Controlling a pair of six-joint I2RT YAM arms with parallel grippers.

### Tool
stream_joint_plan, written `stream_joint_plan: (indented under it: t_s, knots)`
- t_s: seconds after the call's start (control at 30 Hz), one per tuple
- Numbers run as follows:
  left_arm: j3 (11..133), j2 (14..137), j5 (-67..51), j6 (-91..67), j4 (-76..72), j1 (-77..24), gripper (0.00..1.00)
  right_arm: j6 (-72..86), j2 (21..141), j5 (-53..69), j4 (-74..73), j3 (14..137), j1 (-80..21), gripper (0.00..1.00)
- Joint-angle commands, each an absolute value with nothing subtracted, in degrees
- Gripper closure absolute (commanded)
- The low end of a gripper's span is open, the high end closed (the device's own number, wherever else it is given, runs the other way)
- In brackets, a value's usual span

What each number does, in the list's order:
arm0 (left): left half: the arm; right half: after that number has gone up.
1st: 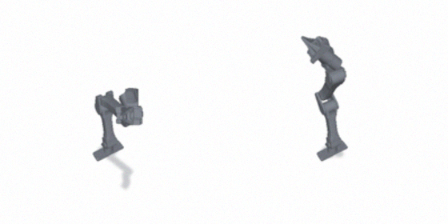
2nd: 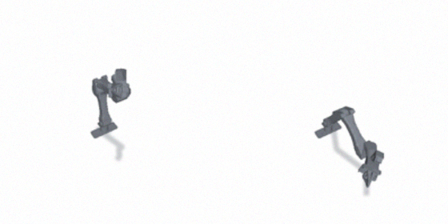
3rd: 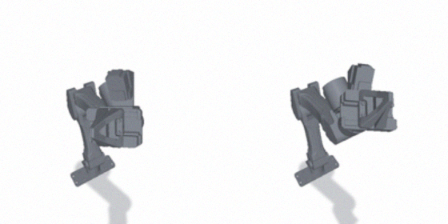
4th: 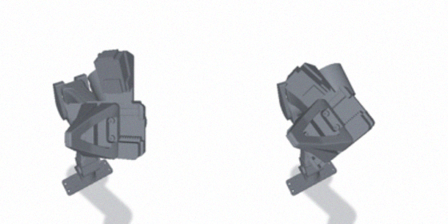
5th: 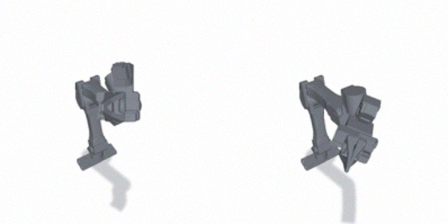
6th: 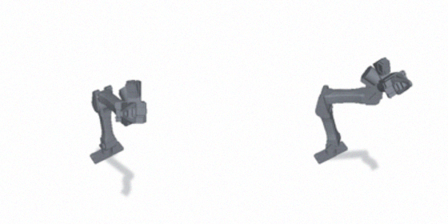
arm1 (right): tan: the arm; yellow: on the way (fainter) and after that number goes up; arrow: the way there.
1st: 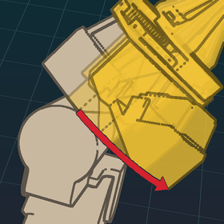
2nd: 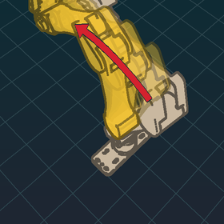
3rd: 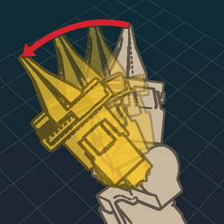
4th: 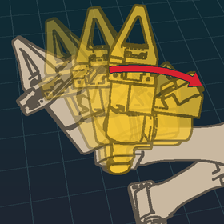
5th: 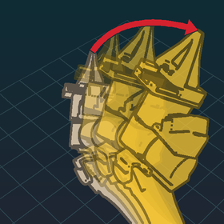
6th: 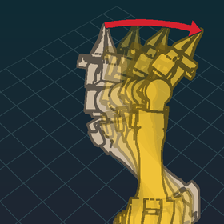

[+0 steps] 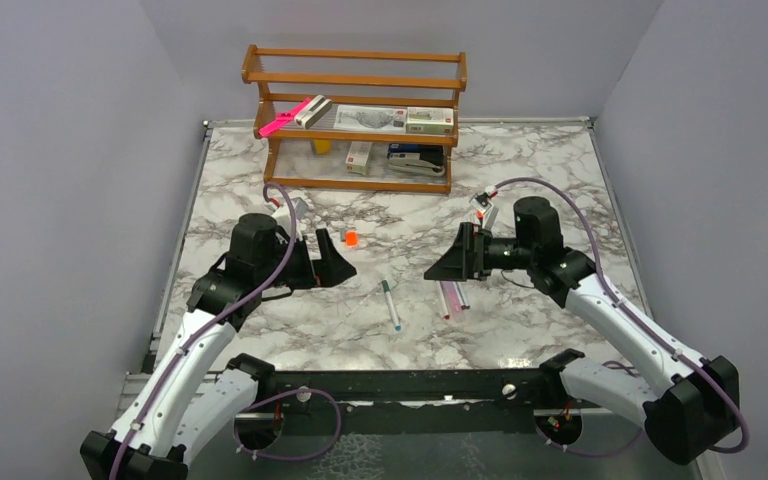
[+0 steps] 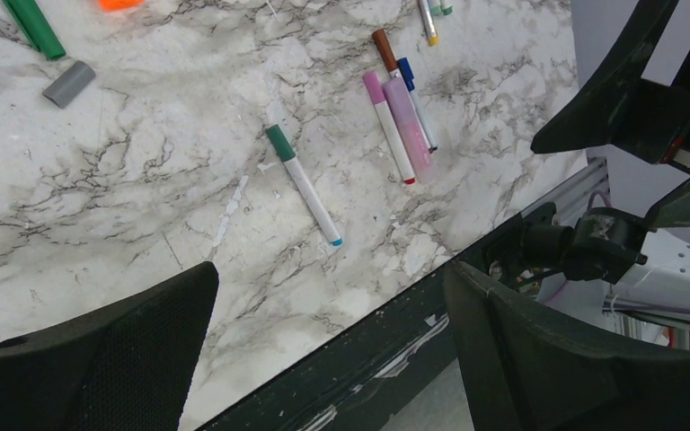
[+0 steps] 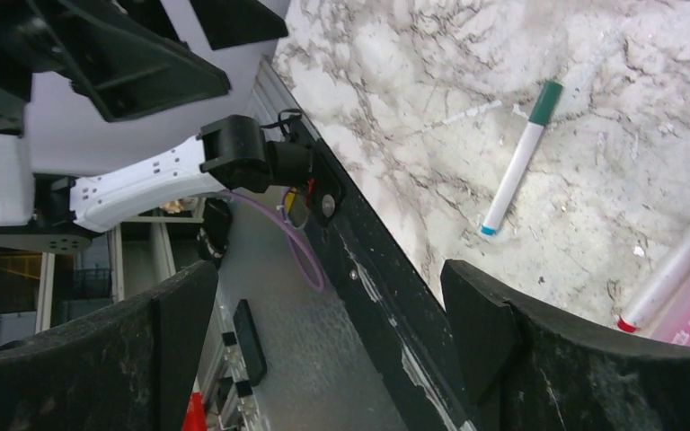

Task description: Open the pen caps

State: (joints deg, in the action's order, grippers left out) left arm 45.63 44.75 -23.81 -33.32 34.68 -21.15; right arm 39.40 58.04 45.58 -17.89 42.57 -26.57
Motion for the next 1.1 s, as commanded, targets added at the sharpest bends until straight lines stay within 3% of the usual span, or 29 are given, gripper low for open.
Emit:
stream_joint_plan:
  t_s: [0.0, 0.33, 0.6, 0.93, 1.07]
  knots:
    - [41.6, 42.9, -25.6, -35.3, 30.0, -21.5, 0.01, 45.1, 58.5, 47.8, -6.7, 40.7, -26.9, 0.03]
    - [31.5, 43.9, -25.4, -40.1, 17.0, -21.5, 0.01, 49.1, 60.9, 53.5, 6.9, 34.4, -26.9, 0.01]
    - [30.7, 49.2, -24.4, -40.3, 12.0, -21.5, 0.01, 55.3, 62.2, 60.8, 27.5, 25.4, -26.9, 0.0]
    - [30.5, 51.3, -24.0, -42.0, 8.3, -21.5, 0.01, 44.9, 67.8, 59.7, 11.4, 30.6, -27.2, 0.0]
    - [30.1, 49.2, -21.8, -41.7, 9.9, -21.5, 0.01, 32.9, 69.6, 43.0, -7.2, 38.5, -32.5, 0.0]
